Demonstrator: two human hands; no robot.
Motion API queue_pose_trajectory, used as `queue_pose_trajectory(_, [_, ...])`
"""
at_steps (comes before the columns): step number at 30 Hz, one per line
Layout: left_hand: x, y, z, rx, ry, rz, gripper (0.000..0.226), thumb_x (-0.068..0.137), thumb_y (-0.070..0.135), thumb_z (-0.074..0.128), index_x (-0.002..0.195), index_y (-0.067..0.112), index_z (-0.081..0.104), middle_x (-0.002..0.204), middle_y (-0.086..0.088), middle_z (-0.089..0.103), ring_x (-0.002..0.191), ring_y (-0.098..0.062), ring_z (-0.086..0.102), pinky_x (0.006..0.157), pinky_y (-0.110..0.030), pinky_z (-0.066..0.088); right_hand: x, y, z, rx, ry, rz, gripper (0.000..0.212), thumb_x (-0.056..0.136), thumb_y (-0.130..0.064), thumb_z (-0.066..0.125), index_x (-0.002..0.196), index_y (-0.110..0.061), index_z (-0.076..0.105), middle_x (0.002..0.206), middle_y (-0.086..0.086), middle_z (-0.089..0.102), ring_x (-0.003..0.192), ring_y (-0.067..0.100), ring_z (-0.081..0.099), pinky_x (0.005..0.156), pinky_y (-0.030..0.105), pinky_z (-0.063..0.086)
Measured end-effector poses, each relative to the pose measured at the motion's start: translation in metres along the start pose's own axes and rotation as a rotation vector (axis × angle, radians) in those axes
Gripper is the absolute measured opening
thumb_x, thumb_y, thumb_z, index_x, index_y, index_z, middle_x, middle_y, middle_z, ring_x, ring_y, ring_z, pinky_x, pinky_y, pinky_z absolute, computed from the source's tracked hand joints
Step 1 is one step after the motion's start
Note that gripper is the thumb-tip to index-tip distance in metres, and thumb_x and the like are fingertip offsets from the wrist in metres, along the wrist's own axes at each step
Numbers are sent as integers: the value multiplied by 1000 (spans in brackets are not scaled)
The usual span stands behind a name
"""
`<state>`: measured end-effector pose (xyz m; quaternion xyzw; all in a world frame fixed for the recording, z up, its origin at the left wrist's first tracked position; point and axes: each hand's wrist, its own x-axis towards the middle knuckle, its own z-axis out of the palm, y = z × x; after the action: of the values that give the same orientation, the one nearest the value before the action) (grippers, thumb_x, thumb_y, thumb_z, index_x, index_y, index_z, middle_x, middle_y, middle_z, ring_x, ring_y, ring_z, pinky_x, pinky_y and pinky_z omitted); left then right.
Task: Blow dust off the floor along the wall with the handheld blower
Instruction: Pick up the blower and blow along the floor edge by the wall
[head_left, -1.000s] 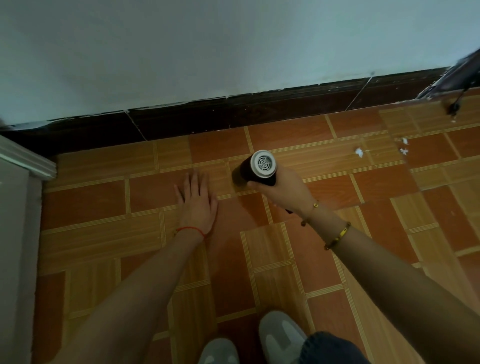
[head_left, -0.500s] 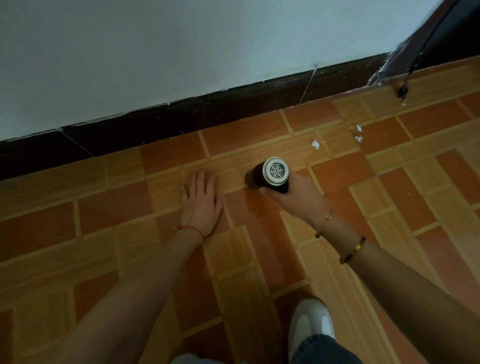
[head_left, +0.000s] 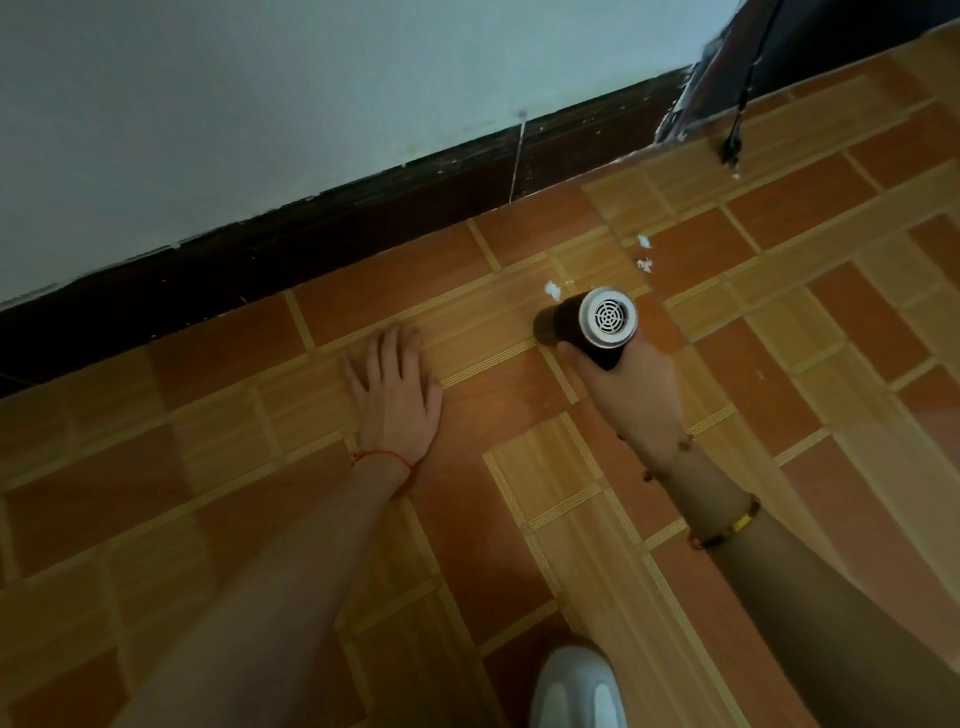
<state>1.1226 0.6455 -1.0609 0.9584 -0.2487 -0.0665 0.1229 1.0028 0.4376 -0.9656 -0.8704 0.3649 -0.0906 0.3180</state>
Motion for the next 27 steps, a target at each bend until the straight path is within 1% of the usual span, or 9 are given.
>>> queue_pose_trajectory(2, [-1,-1,3,0,16,1,59,97,43,29,151,19,30,158,-11,29,148,-31,19,118,-64,11,8,8,-1,-10,20,23,58,84,-53,65,126,-16,54,89,-8,62,79,13,62,53,12,34])
queue_pose_trajectory(4, [-1,-2,3,-12,23,-1,58,98,42,32,152,21,29,158,-9,29,148,-30,19,119,-64,9,16,14,-1,-5,49,49,57,83,-56,63,122,-15,55,88,-6,64,78,15,63,51,12,32])
queue_pose_trajectory(8, [-2,-2,4,-13,46,-1,57,98,40,34,151,20,31,157,-8,30,147,-29,20,119,-63,10,34,22,2,44,107,85,68,76,-67,56,117,-13,58,89,2,71,79,19,69,53,16,40])
queue_pose_trajectory(11, [-1,-2,4,-23,54,-3,56,97,39,35,150,20,33,156,-8,32,146,-30,22,119,-63,9,45,20,0,105,105,109,72,70,-73,54,114,-16,58,90,4,72,78,24,71,61,25,51])
queue_pose_trajectory(13, [-1,-2,4,-18,55,-1,56,97,40,35,150,20,33,156,-7,33,146,-29,22,119,-63,9,50,16,-2,121,76,100,69,69,-71,56,111,-16,59,87,5,72,77,26,71,68,36,58])
queue_pose_trajectory(15, [-1,-2,3,-18,52,-2,57,97,41,33,150,20,33,156,-6,32,147,-28,22,119,-62,9,53,12,-2,113,30,78,61,73,-63,63,112,-16,58,85,7,71,76,28,70,68,40,60])
queue_pose_trajectory(20, [-1,-1,2,1,46,-9,59,96,43,30,150,19,33,156,-7,32,147,-29,23,119,-62,11,59,9,-2,33,46,33,57,77,-60,64,115,-17,58,89,2,71,76,23,69,68,32,56])
queue_pose_trajectory(24, [0,-1,1,-4,56,-8,60,94,43,31,149,20,35,156,-7,33,146,-29,24,120,-61,8,66,13,-5,35,20,49,64,71,-67,60,113,-19,59,85,2,71,73,22,70,65,37,59])
queue_pose_trajectory(27, [0,-2,1,-8,60,-6,59,94,43,32,148,20,37,155,-7,35,145,-30,24,120,-61,9,69,18,-9,21,83,92,65,72,-69,59,114,-19,57,84,4,71,74,23,70,66,36,59])
